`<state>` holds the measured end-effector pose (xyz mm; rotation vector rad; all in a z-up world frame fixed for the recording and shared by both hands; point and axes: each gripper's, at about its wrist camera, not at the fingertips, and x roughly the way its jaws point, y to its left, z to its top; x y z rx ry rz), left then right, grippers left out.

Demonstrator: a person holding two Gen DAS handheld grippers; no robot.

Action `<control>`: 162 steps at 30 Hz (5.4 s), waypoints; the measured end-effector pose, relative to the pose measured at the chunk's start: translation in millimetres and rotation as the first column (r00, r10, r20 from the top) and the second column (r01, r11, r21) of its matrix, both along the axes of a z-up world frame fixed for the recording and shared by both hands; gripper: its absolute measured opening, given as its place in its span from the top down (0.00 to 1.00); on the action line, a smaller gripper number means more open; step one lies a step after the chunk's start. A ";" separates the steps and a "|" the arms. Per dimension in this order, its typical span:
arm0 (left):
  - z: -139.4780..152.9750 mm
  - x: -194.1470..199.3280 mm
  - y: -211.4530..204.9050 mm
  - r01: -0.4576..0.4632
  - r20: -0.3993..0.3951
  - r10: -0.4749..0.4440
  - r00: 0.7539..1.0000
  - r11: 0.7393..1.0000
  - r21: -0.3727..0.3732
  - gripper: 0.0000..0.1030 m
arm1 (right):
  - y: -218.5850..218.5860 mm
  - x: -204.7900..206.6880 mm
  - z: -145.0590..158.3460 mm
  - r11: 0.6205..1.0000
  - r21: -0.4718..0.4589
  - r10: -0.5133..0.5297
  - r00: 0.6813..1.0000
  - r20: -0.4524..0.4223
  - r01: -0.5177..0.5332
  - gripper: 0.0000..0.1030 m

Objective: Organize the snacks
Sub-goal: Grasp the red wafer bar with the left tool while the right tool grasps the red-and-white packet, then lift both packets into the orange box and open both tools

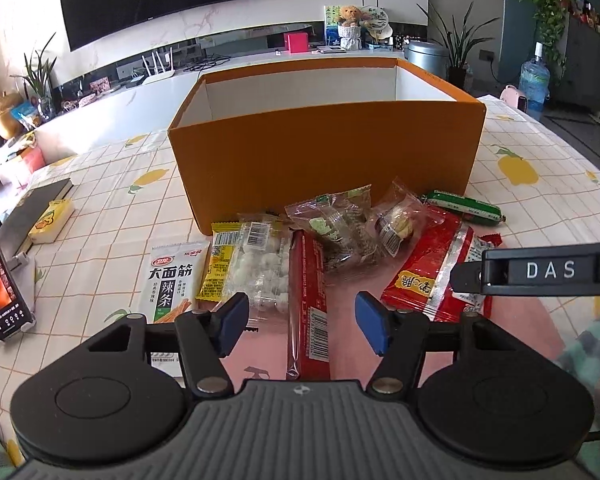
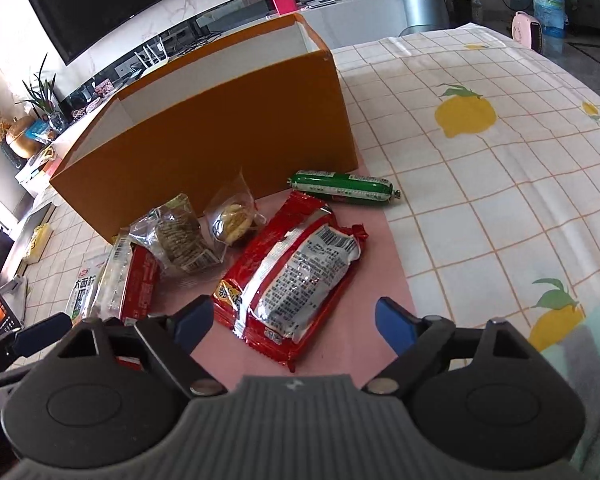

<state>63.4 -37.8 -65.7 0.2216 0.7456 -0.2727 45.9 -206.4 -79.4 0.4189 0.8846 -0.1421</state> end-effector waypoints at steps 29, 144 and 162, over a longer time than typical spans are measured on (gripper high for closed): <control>-31.2 -7.1 -34.3 0.045 0.076 -0.068 0.995 0.960 0.276 0.48 | 29.4 48.4 -27.3 0.974 -0.223 0.024 0.999 -0.028 -0.030 0.12; 54.6 210.9 -6.8 -0.083 -0.305 -0.001 0.953 0.962 -0.262 0.74 | -4.7 257.8 89.3 0.793 -0.330 0.497 0.857 -0.136 -0.512 0.29; 27.1 222.5 -15.1 -0.063 -0.367 0.022 0.930 0.993 -0.100 0.74 | 5.4 279.4 34.3 0.699 -0.347 0.516 0.777 -0.360 -0.625 0.29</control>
